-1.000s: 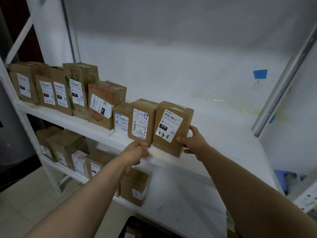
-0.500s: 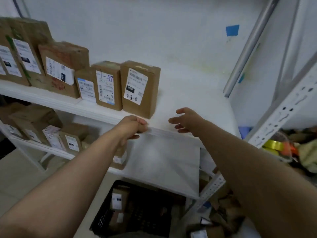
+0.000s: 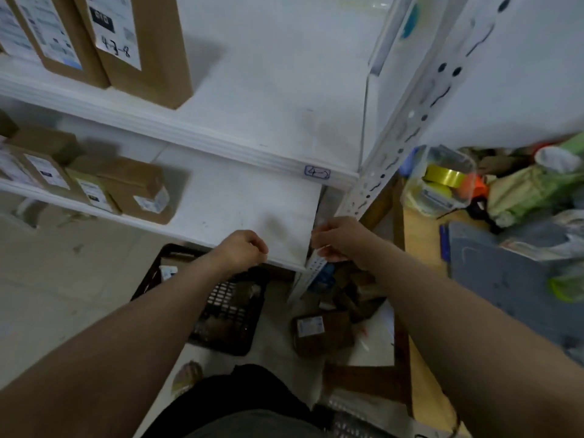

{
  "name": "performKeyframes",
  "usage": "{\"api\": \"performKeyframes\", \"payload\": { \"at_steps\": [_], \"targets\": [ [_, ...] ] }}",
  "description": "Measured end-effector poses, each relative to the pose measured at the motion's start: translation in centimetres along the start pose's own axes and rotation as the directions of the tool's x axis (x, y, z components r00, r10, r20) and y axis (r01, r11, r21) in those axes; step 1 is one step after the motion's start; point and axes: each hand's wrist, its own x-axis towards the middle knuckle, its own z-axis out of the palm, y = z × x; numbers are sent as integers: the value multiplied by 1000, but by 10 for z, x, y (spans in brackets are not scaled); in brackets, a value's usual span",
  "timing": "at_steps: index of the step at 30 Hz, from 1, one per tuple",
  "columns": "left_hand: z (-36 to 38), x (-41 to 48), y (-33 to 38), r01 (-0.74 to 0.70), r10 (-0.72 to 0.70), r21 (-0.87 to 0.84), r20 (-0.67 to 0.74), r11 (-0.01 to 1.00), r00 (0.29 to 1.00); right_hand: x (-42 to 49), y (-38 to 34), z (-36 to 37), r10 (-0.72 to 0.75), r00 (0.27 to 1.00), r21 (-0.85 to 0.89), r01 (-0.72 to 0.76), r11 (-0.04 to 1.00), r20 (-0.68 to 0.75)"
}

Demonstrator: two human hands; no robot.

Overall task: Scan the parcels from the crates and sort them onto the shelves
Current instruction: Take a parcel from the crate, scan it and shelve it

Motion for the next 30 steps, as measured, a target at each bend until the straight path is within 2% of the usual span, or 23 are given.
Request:
{"api": "performKeyframes", "payload": {
  "at_steps": [4, 10, 18, 24, 30],
  "targets": [
    [37, -10, -31, 81, -81, -4, -33, 997, 996, 11, 52, 1, 126, 988, -14, -126, 992, 92],
    [55, -29, -92, 218, -224, -69, -106, 974, 969, 49, 104, 36, 253, 957, -114, -238, 964, 140],
    [13, -34, -165, 387, -405, -146, -127, 910, 905, 77, 86, 130, 275, 928, -250, -212, 945, 253],
    [-27, -26, -217, 435, -451, -157, -85, 887, 889, 101, 66, 209, 294, 906, -318, -194, 928, 306],
    [-65, 2, -275, 455, -480, -222, -72, 862, 874, 147, 46, 281, 289, 909, -260, -214, 942, 299]
  ]
}}
